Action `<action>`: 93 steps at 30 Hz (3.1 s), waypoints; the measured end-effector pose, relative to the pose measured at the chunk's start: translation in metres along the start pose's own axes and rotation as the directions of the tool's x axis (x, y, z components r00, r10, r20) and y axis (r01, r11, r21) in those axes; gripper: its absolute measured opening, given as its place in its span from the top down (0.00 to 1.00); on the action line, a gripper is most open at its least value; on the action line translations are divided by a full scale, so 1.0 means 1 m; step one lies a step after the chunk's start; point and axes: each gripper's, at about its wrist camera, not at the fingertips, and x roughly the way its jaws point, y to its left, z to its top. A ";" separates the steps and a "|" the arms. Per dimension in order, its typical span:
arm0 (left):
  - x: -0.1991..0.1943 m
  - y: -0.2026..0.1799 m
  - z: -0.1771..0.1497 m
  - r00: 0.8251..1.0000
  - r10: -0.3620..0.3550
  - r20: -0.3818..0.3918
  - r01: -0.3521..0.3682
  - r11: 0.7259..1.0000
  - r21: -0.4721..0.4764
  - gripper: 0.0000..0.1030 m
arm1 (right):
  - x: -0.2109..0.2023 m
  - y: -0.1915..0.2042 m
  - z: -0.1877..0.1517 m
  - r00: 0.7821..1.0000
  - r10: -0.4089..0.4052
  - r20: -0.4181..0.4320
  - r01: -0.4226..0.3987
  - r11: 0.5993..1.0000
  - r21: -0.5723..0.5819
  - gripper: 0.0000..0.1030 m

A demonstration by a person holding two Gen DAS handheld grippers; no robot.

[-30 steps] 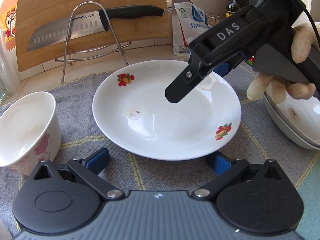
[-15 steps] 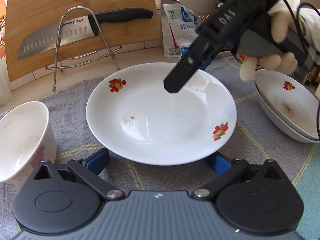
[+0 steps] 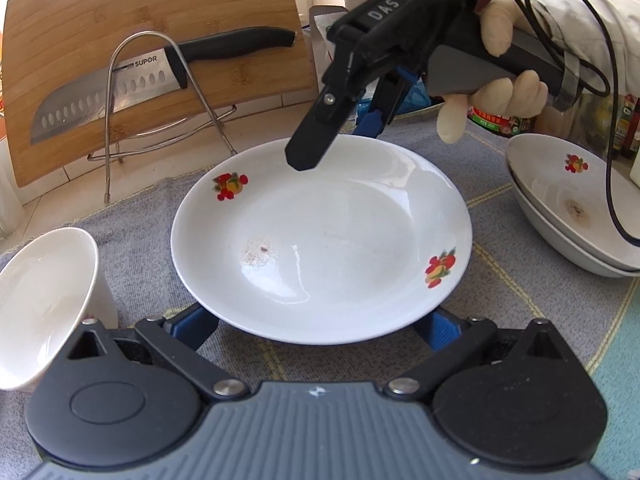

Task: Organize plates and bowls
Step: 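Lift the plate with the right tool and carry it to the stacked plates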

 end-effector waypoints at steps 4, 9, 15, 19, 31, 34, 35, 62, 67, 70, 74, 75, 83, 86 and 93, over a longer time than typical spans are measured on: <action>-0.001 0.000 -0.001 1.000 -0.004 -0.001 0.004 1.000 0.003 0.01 | 0.000 0.001 0.001 1.000 0.004 -0.013 -0.004 1.000 -0.002 0.00; -0.001 0.000 0.000 1.000 -0.008 -0.010 0.008 1.000 0.007 0.01 | 0.000 0.001 0.000 1.000 0.000 -0.012 0.000 1.000 0.012 0.00; -0.002 0.000 0.001 1.000 -0.016 -0.016 0.016 1.000 0.007 0.01 | -0.001 0.004 -0.003 1.000 -0.017 -0.010 0.017 1.000 0.023 0.00; -0.005 -0.003 0.002 1.000 -0.024 -0.016 0.024 1.000 0.014 0.01 | -0.004 0.008 -0.007 1.000 -0.026 -0.003 0.026 0.999 0.024 0.00; -0.028 -0.012 0.006 0.998 -0.055 -0.012 0.055 0.997 0.053 0.02 | -0.026 0.027 -0.027 0.998 -0.036 0.043 0.035 0.999 0.031 0.00; -0.035 -0.017 0.007 0.998 -0.065 -0.013 0.066 0.996 0.067 0.02 | -0.033 0.032 -0.035 0.997 -0.039 0.059 0.037 0.998 0.041 0.00; -0.036 -0.018 0.007 0.998 -0.068 -0.012 0.069 0.995 0.072 0.02 | -0.035 0.034 -0.038 0.997 -0.041 0.065 0.038 0.998 0.045 0.00; -0.061 -0.081 0.024 0.962 -0.271 -0.020 0.266 0.923 0.277 0.02 | -0.108 0.051 -0.150 0.953 -0.196 0.233 0.137 0.959 0.246 0.00; -0.056 -0.094 0.028 0.944 -0.328 -0.032 0.321 0.891 0.320 0.02 | -0.122 0.046 -0.175 0.937 -0.241 0.254 0.158 0.939 0.306 0.00; -0.051 -0.099 0.029 0.933 -0.357 -0.046 0.351 0.873 0.338 0.02 | -0.128 0.042 -0.190 0.928 -0.263 0.263 0.165 0.925 0.342 0.00; -0.045 -0.104 0.032 0.921 -0.385 -0.062 0.381 0.853 0.357 0.02 | -0.133 0.036 -0.206 0.922 -0.285 0.263 0.173 0.909 0.379 0.00; -0.043 -0.105 0.033 0.919 -0.390 -0.067 0.386 0.849 0.360 0.02 | -0.134 0.033 -0.210 0.920 -0.291 0.263 0.175 0.905 0.387 0.00; -0.032 -0.113 0.037 0.911 -0.404 -0.082 0.402 0.826 0.395 0.02 | -0.140 0.021 -0.225 0.911 -0.306 0.276 0.167 0.887 0.431 0.00; -0.029 -0.116 0.041 0.909 -0.407 -0.090 0.407 0.820 0.403 0.01 | -0.143 0.016 -0.230 0.908 -0.313 0.279 0.168 0.881 0.443 0.00; -0.020 -0.121 0.046 0.904 -0.413 -0.111 0.420 0.808 0.414 0.02 | -0.144 0.010 -0.237 0.905 -0.323 0.278 0.166 0.868 0.468 0.00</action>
